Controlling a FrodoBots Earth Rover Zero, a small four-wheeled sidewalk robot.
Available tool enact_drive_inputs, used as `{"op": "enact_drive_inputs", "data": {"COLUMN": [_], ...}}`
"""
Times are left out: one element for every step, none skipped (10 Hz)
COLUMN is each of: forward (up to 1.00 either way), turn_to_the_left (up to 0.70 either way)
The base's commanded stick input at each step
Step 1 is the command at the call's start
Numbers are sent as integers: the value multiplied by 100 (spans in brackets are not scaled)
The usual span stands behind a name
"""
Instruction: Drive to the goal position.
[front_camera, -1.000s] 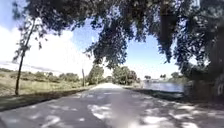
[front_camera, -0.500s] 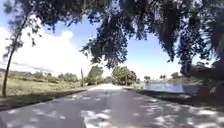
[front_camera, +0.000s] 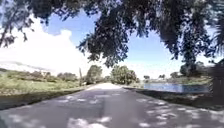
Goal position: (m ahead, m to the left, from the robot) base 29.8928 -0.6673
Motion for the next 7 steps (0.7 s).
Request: {"op": "enact_drive_inputs", "data": {"forward": [85, 85, 85, 85, 85, 85, 85], "turn_to_the_left": [0, 0, 0, 0, 0, 0, 0]}}
